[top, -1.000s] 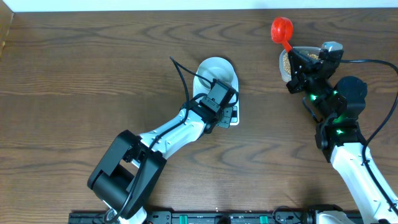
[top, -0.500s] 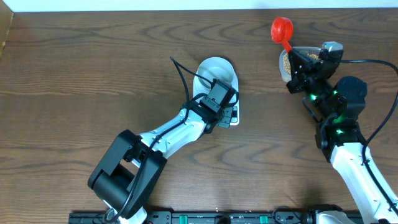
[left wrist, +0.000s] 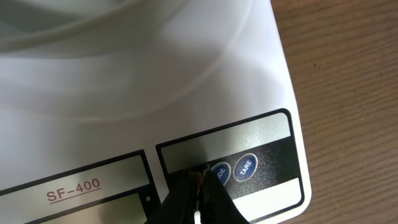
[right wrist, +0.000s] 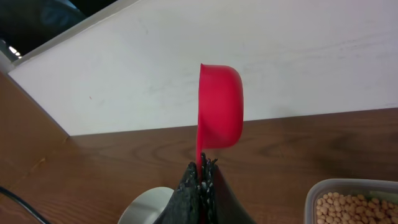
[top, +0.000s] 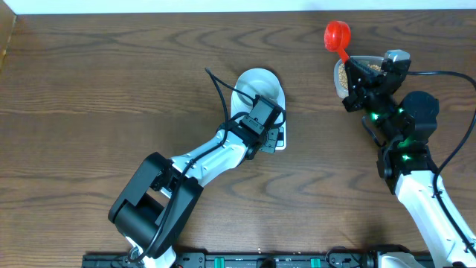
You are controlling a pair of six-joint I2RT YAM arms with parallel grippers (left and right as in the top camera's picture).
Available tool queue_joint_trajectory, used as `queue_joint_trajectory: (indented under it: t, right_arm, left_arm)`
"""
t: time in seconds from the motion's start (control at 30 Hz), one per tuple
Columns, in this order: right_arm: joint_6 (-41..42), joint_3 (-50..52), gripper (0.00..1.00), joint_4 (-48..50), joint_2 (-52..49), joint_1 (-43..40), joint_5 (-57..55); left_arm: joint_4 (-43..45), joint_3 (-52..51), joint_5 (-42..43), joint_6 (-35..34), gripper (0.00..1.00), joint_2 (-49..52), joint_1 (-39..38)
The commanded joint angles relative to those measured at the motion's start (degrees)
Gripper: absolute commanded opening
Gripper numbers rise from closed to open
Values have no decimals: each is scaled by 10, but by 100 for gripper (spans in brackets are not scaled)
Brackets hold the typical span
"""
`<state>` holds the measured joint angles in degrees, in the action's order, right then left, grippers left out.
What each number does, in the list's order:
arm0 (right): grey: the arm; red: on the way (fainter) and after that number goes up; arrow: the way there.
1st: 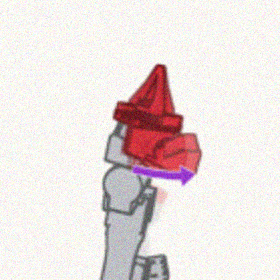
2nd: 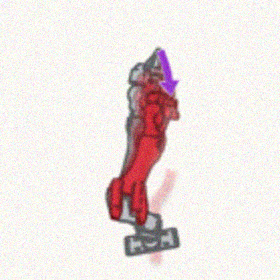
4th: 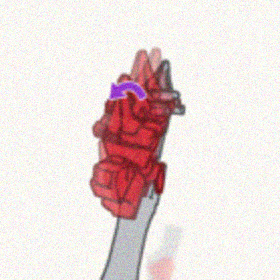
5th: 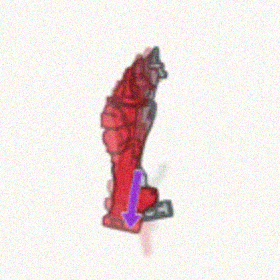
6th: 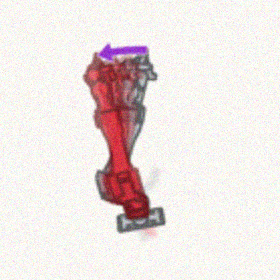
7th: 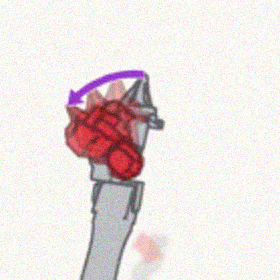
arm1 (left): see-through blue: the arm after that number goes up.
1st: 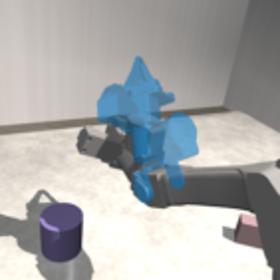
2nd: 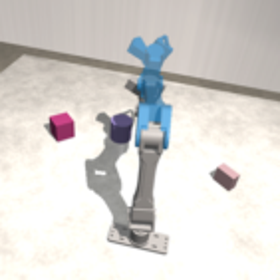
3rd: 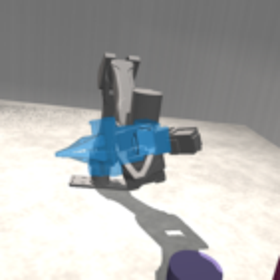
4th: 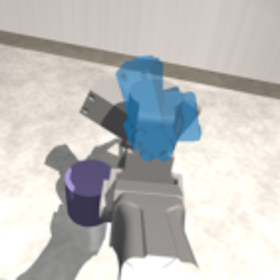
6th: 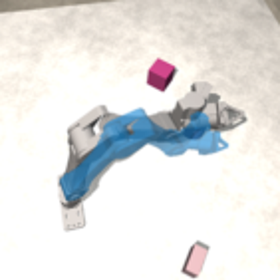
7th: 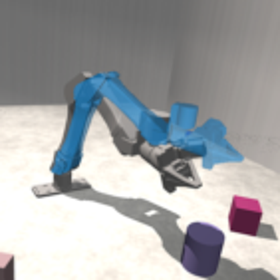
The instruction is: Scoop item into bowl and weigh 50g on scale
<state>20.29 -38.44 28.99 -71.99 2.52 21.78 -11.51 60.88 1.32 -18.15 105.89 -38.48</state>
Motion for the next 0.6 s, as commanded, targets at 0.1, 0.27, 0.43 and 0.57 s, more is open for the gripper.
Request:
queue_joint_trajectory:
  t: [0.1,0.27,0.43,0.57]
  right_arm:
    - [-11,-10,1,2,-4,-2,-7]
    - [-11,-10,1,2,-4,-2,-7]
    - [-12,-10,1,1,-5,-2,-9]
    - [-12,-10,1,1,-5,-2,-9]
  left_arm:
    - [1,11,-5,1,7,6,-1]
    - [1,10,-5,1,7,15,-1]
    - [0,7,-5,-6,8,32,-1]
    - [-3,2,-5,-10,7,41,-1]
